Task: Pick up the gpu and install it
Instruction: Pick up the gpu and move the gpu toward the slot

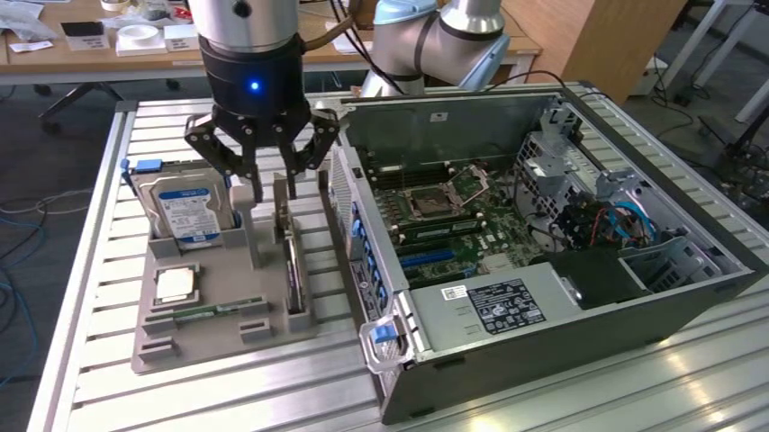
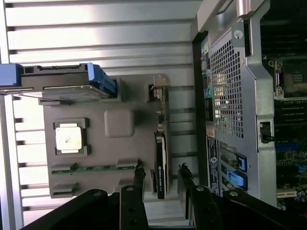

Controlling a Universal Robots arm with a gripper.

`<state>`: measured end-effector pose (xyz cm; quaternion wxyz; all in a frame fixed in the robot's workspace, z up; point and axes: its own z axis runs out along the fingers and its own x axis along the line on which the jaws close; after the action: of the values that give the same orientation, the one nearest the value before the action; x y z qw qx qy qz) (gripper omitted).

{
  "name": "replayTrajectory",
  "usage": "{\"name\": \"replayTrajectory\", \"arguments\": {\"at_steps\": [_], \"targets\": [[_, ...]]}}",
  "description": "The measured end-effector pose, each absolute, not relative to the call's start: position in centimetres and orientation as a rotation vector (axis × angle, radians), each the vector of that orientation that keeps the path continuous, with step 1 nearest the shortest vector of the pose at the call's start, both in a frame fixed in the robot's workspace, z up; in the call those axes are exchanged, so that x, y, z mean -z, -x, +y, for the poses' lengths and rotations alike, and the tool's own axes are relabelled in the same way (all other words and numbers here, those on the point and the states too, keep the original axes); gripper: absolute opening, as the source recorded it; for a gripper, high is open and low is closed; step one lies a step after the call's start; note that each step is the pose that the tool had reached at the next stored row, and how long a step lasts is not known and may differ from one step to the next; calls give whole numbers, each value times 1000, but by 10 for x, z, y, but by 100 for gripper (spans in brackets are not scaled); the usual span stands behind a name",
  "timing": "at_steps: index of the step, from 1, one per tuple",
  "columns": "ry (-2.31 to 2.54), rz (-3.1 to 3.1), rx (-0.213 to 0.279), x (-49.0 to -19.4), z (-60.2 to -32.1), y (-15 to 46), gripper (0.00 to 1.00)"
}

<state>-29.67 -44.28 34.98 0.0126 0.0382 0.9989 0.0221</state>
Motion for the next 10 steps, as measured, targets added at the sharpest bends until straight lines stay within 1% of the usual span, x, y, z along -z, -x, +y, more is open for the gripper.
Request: {"name": "replayTrajectory", "arguments": {"at_steps": [10], "targets": [[-119,3113,-69,-332,-443,297,42]]}}
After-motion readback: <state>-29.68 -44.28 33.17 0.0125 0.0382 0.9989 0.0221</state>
